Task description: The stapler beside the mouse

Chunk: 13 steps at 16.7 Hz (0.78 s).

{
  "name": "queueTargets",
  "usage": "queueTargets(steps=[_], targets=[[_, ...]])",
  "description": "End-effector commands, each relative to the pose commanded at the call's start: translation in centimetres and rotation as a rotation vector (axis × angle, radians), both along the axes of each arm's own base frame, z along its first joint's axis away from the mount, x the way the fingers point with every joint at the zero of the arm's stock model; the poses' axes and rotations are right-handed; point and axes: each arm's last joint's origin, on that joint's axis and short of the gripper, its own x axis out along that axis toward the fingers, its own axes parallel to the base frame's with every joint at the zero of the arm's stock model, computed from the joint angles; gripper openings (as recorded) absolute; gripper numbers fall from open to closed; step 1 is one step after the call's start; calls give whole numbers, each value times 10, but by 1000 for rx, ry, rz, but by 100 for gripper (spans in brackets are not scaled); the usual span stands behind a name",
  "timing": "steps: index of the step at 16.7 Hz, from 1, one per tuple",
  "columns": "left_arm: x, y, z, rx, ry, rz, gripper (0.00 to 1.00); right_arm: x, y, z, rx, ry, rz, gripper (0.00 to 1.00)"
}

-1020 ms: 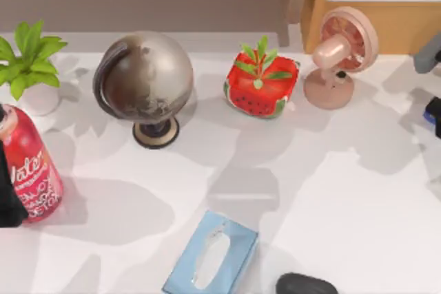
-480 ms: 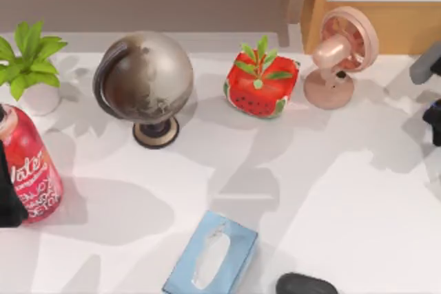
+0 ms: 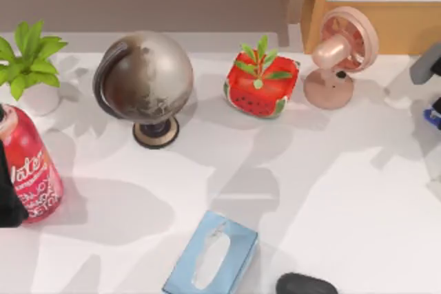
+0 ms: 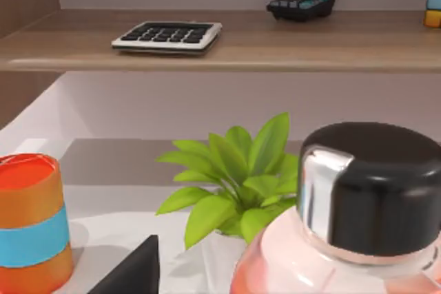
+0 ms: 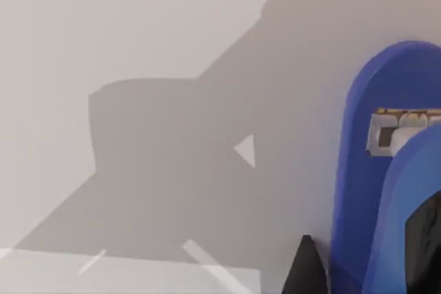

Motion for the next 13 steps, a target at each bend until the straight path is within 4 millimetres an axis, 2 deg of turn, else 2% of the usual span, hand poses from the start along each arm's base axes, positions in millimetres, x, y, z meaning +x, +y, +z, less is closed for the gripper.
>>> queueTargets(steps=[2,3,10,13], targets=[[0,0,0,0,0,0,100,0,0,0,0,0,0,2],[0,0,0,0,0,0,100,0,0,0,0,0,0,0],[0,0,0,0,0,0,100,0,0,0,0,0,0,0],[0,0,0,0,0,0,100,1,0,6,-1,-2,2,0]])
